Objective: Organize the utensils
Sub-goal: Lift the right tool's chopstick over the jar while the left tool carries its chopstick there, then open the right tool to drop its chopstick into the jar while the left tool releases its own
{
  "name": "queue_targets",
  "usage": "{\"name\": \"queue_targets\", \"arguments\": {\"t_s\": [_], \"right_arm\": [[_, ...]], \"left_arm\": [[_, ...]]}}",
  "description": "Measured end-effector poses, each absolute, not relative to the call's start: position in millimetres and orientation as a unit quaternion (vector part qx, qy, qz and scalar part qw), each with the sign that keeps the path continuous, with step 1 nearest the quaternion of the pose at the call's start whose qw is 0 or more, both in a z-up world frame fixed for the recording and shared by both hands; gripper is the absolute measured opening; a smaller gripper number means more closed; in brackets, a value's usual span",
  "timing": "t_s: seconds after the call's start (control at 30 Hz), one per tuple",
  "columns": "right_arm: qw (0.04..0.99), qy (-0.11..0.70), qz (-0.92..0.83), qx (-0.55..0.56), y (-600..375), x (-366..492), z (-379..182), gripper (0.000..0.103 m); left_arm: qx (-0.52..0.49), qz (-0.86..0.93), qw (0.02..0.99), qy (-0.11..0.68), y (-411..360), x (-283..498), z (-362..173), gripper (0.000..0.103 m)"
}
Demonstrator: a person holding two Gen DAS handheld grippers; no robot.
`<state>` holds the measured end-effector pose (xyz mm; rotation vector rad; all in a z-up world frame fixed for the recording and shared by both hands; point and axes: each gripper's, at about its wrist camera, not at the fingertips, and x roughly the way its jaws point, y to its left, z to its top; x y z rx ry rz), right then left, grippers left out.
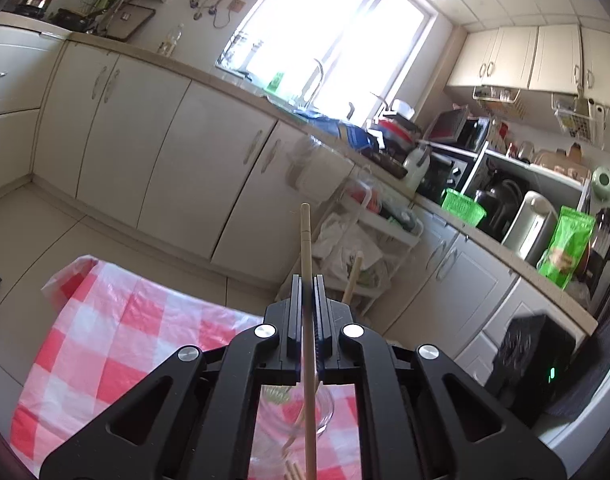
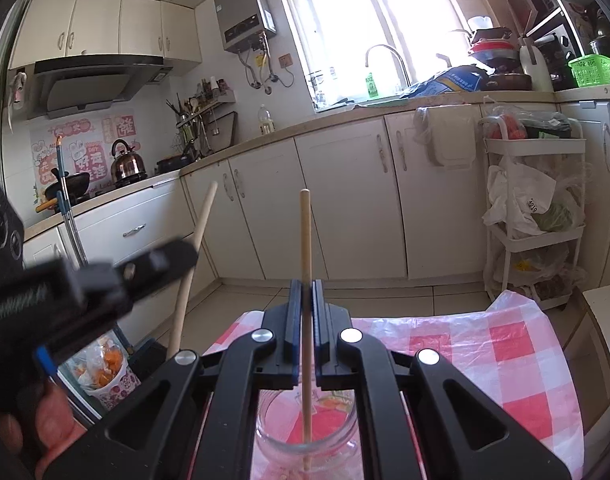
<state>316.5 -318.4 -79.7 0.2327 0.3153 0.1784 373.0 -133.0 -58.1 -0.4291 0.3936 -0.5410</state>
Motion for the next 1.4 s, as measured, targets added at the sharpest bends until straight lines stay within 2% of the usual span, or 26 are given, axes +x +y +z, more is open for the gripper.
{"name": "queue_targets", "arguments": {"t_s": [0.2, 0.5, 0.73, 0.77, 0.87, 1.1, 1.2, 1.33, 1.4], "right_arm": [[0.974, 0.166, 0.092, 0.123, -328, 303, -82, 0.006], [0.971, 0.179, 0.091, 0.131, -335, 298, -87, 0.006], [0.968, 0.191, 0.100, 0.128, -330, 301, -93, 0.006], [0.967, 0.195, 0.102, 0.128, -329, 301, -94, 0.008], [0.967, 0.196, 0.099, 0.128, -330, 301, -96, 0.043], [0.965, 0.200, 0.085, 0.143, -339, 290, -89, 0.043], [0.960, 0.218, 0.075, 0.156, -345, 285, -89, 0.043], [0.945, 0.253, 0.086, 0.185, -352, 289, -102, 0.044], [0.939, 0.264, 0.091, 0.200, -355, 290, -108, 0.047]], "left_arm": [[-0.220, -0.234, 0.935, 0.149, -139, 382, -46, 0.005], [-0.225, -0.199, 0.945, 0.129, -149, 404, -56, 0.005], [-0.180, -0.189, 0.957, 0.127, -171, 410, -70, 0.005], [-0.173, -0.193, 0.957, 0.134, -173, 411, -74, 0.005], [-0.155, -0.194, 0.957, 0.149, -177, 408, -83, 0.005], [-0.128, -0.191, 0.959, 0.167, -162, 383, -86, 0.006], [-0.112, -0.182, 0.960, 0.182, -152, 367, -86, 0.013], [-0.113, -0.159, 0.959, 0.206, -131, 343, -91, 0.031], [-0.110, -0.148, 0.958, 0.221, -121, 334, -94, 0.034]]}}
